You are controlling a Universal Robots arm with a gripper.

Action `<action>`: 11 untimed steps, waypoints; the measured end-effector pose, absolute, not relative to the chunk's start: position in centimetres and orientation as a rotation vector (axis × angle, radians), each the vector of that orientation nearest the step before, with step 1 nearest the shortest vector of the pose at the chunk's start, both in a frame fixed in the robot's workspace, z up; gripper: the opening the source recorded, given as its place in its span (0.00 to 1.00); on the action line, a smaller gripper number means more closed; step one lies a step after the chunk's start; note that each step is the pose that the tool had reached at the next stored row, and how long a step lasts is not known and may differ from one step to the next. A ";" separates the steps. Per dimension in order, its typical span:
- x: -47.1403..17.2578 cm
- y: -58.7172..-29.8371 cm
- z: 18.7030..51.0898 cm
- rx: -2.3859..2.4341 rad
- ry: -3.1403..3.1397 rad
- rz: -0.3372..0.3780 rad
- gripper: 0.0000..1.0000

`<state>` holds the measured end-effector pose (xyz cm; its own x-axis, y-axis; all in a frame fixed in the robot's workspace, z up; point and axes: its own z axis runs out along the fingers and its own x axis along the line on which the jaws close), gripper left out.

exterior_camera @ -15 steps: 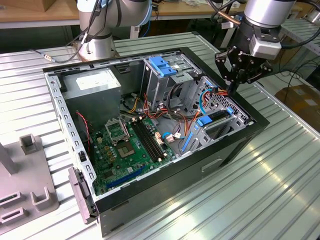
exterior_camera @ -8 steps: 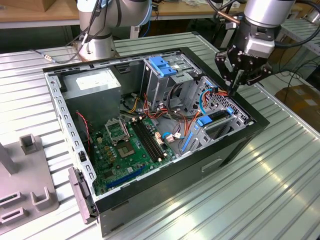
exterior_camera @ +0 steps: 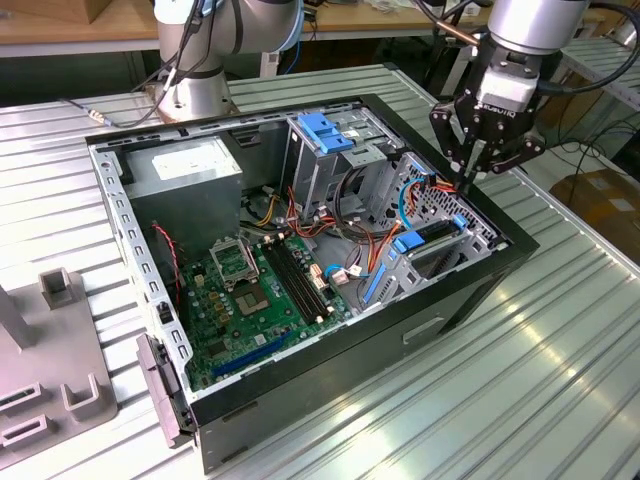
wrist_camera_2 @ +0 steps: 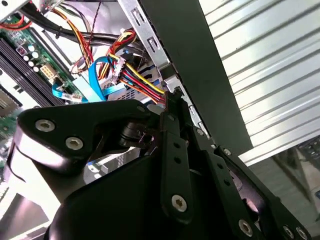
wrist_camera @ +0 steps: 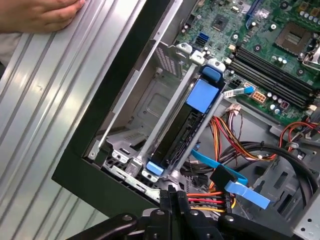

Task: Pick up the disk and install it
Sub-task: 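Insert the first disk wire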

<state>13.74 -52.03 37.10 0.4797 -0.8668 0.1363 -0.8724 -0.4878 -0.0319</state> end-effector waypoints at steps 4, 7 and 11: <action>13.7 -52.0 37.1 2.594 -1.675 0.205 0.16; 13.7 -52.0 37.1 2.553 -1.731 0.203 0.16; 13.7 -52.0 37.0 2.497 -1.805 0.200 0.16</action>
<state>13.75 -52.02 37.04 0.3086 -0.9413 0.1364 -0.9484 -0.3156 -0.0319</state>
